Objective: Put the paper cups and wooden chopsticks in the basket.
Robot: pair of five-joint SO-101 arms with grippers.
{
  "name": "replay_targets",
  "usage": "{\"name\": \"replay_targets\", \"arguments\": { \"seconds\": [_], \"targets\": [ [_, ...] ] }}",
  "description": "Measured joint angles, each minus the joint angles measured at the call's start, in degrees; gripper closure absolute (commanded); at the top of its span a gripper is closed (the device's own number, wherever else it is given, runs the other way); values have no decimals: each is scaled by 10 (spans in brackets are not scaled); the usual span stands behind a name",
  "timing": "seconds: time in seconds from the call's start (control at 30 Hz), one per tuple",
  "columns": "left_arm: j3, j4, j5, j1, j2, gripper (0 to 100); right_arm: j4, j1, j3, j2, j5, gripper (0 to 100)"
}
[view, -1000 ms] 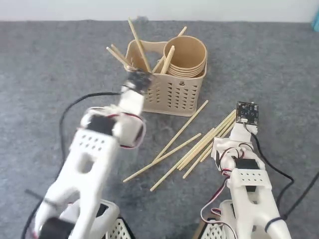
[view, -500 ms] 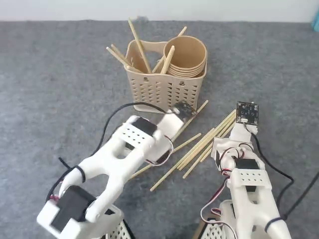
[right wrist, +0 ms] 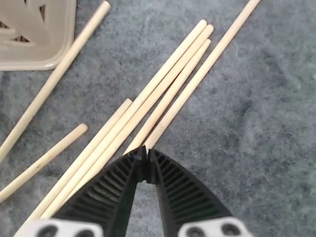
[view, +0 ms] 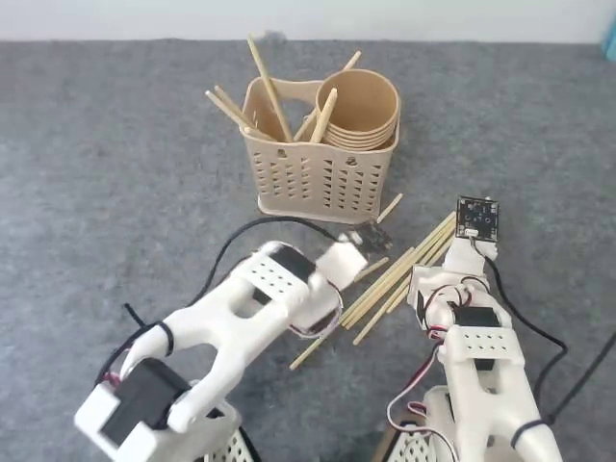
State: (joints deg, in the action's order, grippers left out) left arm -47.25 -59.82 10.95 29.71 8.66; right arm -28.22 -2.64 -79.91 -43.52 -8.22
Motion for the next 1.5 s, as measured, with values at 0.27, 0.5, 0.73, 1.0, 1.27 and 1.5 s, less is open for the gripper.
{"name": "replay_targets", "arguments": {
  "seconds": [0.27,0.5,0.73,1.0,1.27,1.5],
  "targets": [
    [26,13,0,-34,-70,906,0,0,0,0,0,986],
    [51,-3,0,-32,-99,987,0,0,0,0,0,986],
    [11,4,-1,-17,-62,987,0,0,0,0,0,986],
    [-80,-21,-2,79,95,987,0,0,0,0,0,986],
    [-81,-101,1,73,246,987,0,0,0,0,0,986],
    [-66,-105,47,-41,312,987,0,0,0,0,0,986]
  ]
}}
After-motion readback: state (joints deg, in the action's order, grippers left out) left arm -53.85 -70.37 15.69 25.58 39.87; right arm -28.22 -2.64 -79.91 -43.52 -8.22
